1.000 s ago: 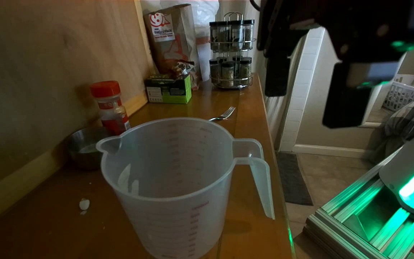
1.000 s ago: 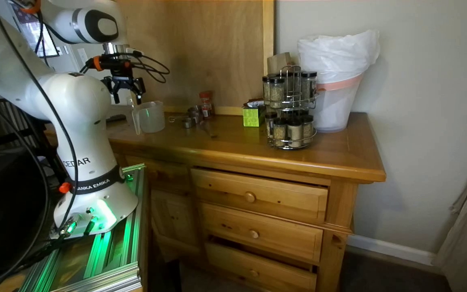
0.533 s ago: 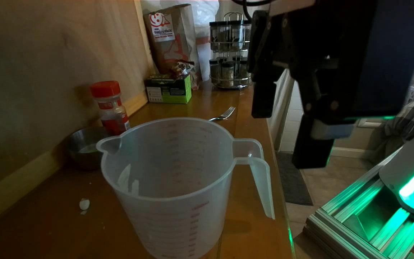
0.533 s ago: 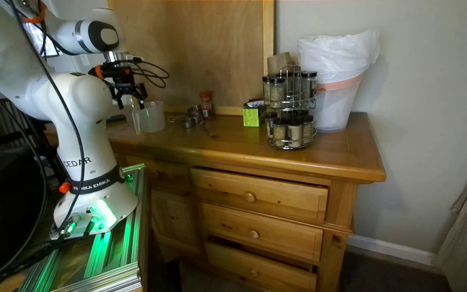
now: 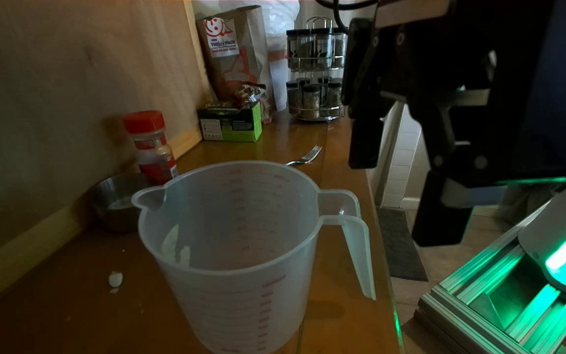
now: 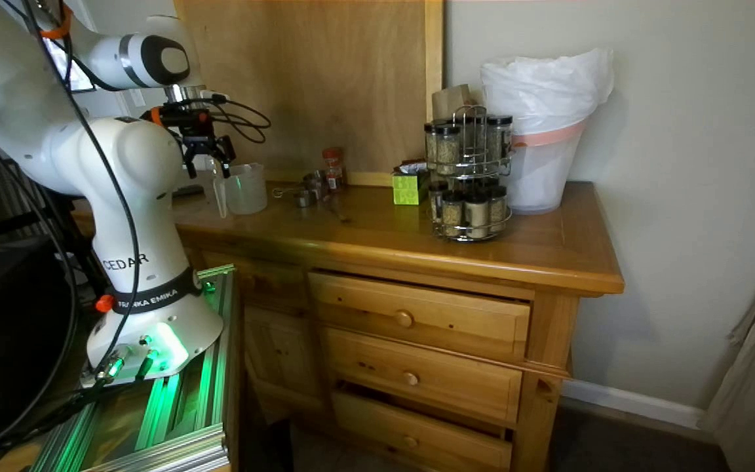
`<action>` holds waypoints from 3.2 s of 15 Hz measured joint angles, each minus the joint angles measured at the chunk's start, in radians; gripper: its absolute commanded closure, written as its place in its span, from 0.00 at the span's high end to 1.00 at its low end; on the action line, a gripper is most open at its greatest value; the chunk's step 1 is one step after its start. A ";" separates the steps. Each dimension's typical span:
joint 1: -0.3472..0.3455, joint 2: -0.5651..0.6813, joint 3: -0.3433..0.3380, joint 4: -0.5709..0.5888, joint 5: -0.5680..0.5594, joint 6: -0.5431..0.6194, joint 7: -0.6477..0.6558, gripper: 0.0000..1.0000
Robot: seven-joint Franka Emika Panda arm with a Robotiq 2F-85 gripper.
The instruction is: Move the clear jug to the right.
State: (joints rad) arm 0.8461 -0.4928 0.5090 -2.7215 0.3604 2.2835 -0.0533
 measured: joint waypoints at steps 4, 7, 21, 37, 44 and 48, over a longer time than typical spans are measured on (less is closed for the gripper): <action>0.012 0.001 -0.021 0.000 0.000 0.011 0.015 1.00; 0.012 0.008 -0.021 -0.001 -0.003 0.038 0.057 1.00; -0.008 0.124 -0.009 -0.003 -0.142 0.172 0.199 0.84; -0.043 0.133 0.034 0.009 -0.241 0.191 0.311 0.03; -0.010 -0.009 -0.065 -0.008 -0.190 0.152 0.294 0.00; -0.023 -0.125 -0.159 -0.026 -0.191 0.075 0.245 0.00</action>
State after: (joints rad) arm 0.8236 -0.6179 0.3499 -2.7471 0.1691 2.3585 0.1914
